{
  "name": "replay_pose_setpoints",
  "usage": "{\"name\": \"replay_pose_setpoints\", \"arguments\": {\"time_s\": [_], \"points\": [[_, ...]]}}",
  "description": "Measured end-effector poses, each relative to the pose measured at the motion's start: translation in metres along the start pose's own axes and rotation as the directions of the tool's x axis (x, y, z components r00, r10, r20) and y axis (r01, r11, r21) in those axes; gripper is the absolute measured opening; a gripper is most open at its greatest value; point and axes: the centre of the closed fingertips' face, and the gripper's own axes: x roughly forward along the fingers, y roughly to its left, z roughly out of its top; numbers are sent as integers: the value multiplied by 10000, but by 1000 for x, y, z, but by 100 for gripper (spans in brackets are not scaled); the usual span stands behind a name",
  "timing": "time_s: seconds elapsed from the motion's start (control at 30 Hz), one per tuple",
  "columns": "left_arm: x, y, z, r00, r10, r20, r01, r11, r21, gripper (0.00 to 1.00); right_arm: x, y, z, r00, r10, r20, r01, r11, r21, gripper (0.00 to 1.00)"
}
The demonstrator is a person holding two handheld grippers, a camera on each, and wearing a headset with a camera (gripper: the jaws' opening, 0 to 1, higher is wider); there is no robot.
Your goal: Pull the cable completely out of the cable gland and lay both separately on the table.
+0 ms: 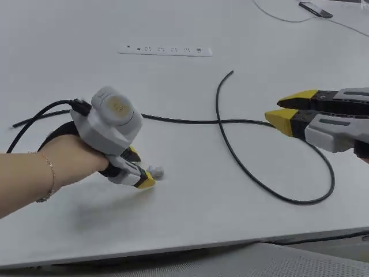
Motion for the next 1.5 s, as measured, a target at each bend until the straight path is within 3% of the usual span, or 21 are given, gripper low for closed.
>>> {"name": "replay_pose_setpoints", "arguments": {"time_s": [0.1, 0.33, 0.5, 0.57, 0.6, 0.7, 0.73, 0.8, 0.83, 0.93, 0.97, 1.03, 1.07, 1.17, 1.23, 1.3, 1.43, 1.5], "points": [[-19, -6, 4, 9998, -102, 174, 102, 9999, 21, 39, -3, 4, -1, 9999, 78, -96, -77, 9998, 165, 19], [-90, -17, 8, 9959, 2, 910, 30, 9994, -346, 42, -5, 35, -11, 9945, 786, -698, -743, 9952, 631, 24], [-152, -22, 9, 9794, 621, 1920, -431, 9939, -1014, 43, -7, 56, -20, 9866, 1147, -1162, -1040, 9901, 937, 29], [-165, -24, 7, 9736, 803, 2135, -563, 9916, -1162, 43, -8, 65, -23, 9831, 1275, -1313, -1145, 9881, 1023, 31], [-180, -27, 3, 9679, 1000, 2304, -729, 9897, -1234, 43, -8, 68, -25, 9806, 1353, -1420, -1212, 9872, 1034, 32], [-204, -31, -4, 9530, 1499, 2632, -1145, 9828, -1450, 43, -9, 76, -28, 9763, 1465, -1590, -1291, 9850, 1149, 34], [-212, -32, -7, 9439, 1754, 2797, -1327, 9773, -1649, 44, -10, 80, -29, 9737, 1556, -1662, -1354, 9827, 1264, 36], [-222, -34, -11, 9309, 2036, 3031, -1496, 9699, -1919, 44, -11, 82, -31, 9717, 1567, -1767, -1340, 9819, 1340, 39], [-228, -34, -13, 9197, 2279, 3197, -1629, 9624, -2174, 44, -11, 84, -32, 9710, 1564, -1806, -1319, 9813, 1403, 40], [-236, -37, -19, 9051, 2553, 3401, -1663, 9486, -2694, 47, -14, 89, -34, 9679, 1680, -1870, -1381, 9769, 1631, 42], [-239, -35, -22, 8961, 2771, 3467, -1811, 9415, -2843, 47, -15, 91, -36, 9669, 1684, -1916, -1363, 9760, 1699, 42], [-245, -30, -27, 8768, 3270, 3525, -2202, 9248, -3103, 49, -18, 94, -40, 9653, 1688, -1995, -1316, 9736, 1867, 43], [-245, -29, -29, 8743, 3348, 3516, -2260, 9216, -3156, 50, -18, 94, -41, 9657, 1668, -1991, -1280, 9727, 1937, 44], [-245, -23, -42, 8512, 4030, 3362, -2883, 8943, -3421, 51, -20, 98, -53, 9636, 1614, -2133, -1110, 9668, 2303, 44], [-242, -23, -50, 8447, 4278, 3218, -3089, 8805, -3597, 53, -22, 99, -60, 9629, 1493, -2247, -948, 9671, 2362, 45], [-244, -22, -53, 8289, 4566, 3232, -3313, 8662, -3740, 55, -22, 97, -68, 9618, 1359, -2377, -758, 9664, 2457, 45], [-245, -29, -56, 8157, 4708, 3362, -3291, 8556, -3996, 56, -23, 98, -77, 9641, 1256, -2339, -599, 9612, 2694, 45], [-242, -29, -61, 8138, 4792, 3288, -3337, 8485, -4106, 57, -22, 99, -82, 9645, 1221, -2343, -521, 9573, 2843, 46]]}}
